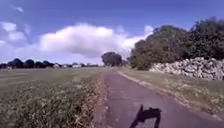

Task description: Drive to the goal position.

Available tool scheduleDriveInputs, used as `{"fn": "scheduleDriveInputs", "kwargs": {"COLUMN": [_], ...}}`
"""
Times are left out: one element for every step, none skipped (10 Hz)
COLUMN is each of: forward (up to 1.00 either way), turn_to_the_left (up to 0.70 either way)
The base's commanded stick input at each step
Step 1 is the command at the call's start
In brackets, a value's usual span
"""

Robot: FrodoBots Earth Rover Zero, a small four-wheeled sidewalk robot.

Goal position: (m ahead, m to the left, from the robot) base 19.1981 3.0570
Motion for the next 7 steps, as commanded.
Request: {"fn": "scheduleDriveInputs", "kwargs": {"forward": [0.70,0.70,0.70,0.70,0.70,0.70,0.70], "turn_to_the_left": [0.00,0.00,0.00,0.00,0.00,0.00,0.00]}}
